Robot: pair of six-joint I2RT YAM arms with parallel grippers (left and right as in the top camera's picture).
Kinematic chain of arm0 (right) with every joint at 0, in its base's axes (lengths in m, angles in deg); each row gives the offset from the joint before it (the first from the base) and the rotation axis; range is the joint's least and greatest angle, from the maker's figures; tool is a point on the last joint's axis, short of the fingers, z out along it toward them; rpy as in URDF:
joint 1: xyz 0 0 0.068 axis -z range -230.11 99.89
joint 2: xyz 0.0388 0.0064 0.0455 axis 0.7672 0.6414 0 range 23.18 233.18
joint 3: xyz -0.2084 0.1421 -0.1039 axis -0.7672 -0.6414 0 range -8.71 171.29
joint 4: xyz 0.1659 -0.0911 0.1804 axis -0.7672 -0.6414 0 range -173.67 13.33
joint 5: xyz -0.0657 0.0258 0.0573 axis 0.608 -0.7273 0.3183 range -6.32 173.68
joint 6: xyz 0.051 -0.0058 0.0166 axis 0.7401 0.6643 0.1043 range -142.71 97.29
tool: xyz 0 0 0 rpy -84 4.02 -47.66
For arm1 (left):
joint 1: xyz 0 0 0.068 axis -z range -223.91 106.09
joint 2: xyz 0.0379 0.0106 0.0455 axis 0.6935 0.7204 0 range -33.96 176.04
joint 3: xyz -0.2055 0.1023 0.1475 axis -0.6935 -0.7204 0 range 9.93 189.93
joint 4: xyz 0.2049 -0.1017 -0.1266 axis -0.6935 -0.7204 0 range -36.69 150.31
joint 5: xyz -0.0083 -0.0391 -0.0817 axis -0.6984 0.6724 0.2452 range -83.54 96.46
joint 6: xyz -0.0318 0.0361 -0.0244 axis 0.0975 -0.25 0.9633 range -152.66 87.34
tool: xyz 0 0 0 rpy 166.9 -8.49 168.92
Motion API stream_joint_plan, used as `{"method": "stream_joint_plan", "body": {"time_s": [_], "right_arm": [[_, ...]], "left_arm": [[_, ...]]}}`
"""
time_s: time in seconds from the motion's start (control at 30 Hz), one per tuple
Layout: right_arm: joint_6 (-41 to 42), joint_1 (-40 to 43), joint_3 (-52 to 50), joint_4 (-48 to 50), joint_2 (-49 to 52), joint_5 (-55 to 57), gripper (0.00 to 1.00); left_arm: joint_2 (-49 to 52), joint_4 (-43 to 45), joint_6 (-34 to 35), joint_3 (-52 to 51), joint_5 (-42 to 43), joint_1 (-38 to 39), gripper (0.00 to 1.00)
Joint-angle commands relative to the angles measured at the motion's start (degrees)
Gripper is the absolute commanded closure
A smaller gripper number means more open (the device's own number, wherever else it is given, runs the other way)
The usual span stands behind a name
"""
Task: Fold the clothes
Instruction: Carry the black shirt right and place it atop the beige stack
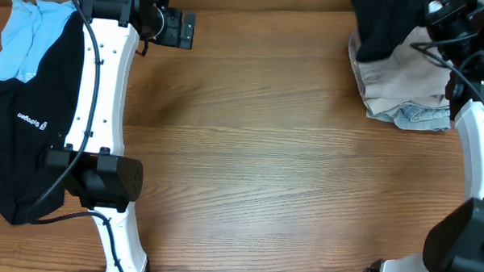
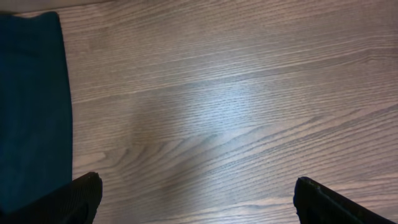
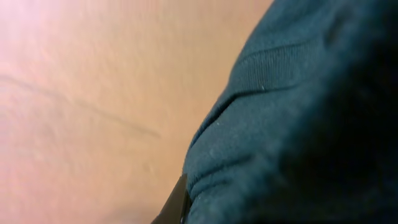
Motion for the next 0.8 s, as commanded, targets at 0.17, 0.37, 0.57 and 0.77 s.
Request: {"method": "stream_joint_plan", "body": {"time_s": [0.17,0.37,0.57,0.77], "right_arm": [[5.2,2.5,1.9,6.9,10.5,0.8,0.96],[1.7,5.2,1.9,-1.1,15.5,0.9,0.96],[-5.1,7.5,1.8,-9.2,16.7,1.5,0.33],[-14.5,9.8,1.8,-22.4,16.2,2.8,0.05]], "left_arm": [[0.2,1.0,-1.1,0.8,-0.2,0.0,0.0],[0.3,1.8,-1.0,0.8,-0.1,0.0,0.0],[1.5,1.9,-0.5,0.8,0.1,0.0,0.0],[3.5,1.9,-0.5,0.8,1.8,0.0,0.0]]}}
